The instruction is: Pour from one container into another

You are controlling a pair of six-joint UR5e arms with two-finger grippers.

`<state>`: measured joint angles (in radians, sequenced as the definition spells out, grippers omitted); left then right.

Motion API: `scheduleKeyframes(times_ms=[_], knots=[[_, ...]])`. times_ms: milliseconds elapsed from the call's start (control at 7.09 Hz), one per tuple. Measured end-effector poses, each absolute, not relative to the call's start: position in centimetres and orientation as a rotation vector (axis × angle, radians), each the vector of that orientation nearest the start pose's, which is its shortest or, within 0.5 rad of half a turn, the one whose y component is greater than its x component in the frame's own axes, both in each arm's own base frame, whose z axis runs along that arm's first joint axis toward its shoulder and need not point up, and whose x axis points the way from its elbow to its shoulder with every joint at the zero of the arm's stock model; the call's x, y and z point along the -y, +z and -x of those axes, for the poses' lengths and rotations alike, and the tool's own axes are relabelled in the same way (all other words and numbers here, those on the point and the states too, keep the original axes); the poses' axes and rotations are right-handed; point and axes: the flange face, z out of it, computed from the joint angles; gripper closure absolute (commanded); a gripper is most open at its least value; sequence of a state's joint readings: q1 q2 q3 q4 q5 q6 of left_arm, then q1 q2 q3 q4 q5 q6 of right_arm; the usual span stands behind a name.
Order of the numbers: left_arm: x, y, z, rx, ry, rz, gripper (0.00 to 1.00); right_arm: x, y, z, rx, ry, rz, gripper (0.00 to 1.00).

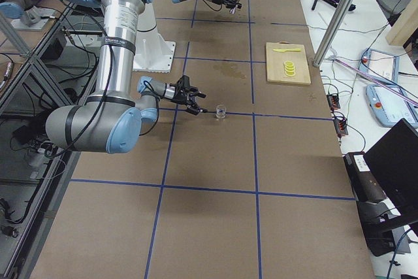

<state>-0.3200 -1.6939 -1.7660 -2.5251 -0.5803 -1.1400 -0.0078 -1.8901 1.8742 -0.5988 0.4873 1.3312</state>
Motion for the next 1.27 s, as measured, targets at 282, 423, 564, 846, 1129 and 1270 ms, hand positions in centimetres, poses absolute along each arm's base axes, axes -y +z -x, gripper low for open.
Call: scheduleKeyframes(times_ms=[282,423,564,846,1129,1270], knots=[[36.5,38.2,-41.3,-0.758,-0.528,-1.213,1.00,22.5,52.5,37.1,0.701,0.327,-1.123,0.11],[36.5,38.2,-41.3,-0.757,-0.527,-1.213,1.00,23.3,53.3,37.6,0.675,0.331,-1.135,0.11],[36.5,38.2,-41.3,-0.756,-0.527,-1.213,1.00,24.2,53.9,38.4,0.648,0.337,-1.147,0.11],[36.5,38.3,-41.3,-0.756,-0.526,-1.213,1.00,26.5,55.0,40.3,0.605,0.360,-1.162,0.10],[36.5,38.4,-41.3,-0.754,-0.524,-1.212,1.00,27.7,55.6,41.0,0.585,0.373,-1.166,0.11],[36.5,38.4,-41.4,-0.753,-0.523,-1.212,1.00,28.0,55.7,41.1,0.582,0.376,-1.165,0.12]])
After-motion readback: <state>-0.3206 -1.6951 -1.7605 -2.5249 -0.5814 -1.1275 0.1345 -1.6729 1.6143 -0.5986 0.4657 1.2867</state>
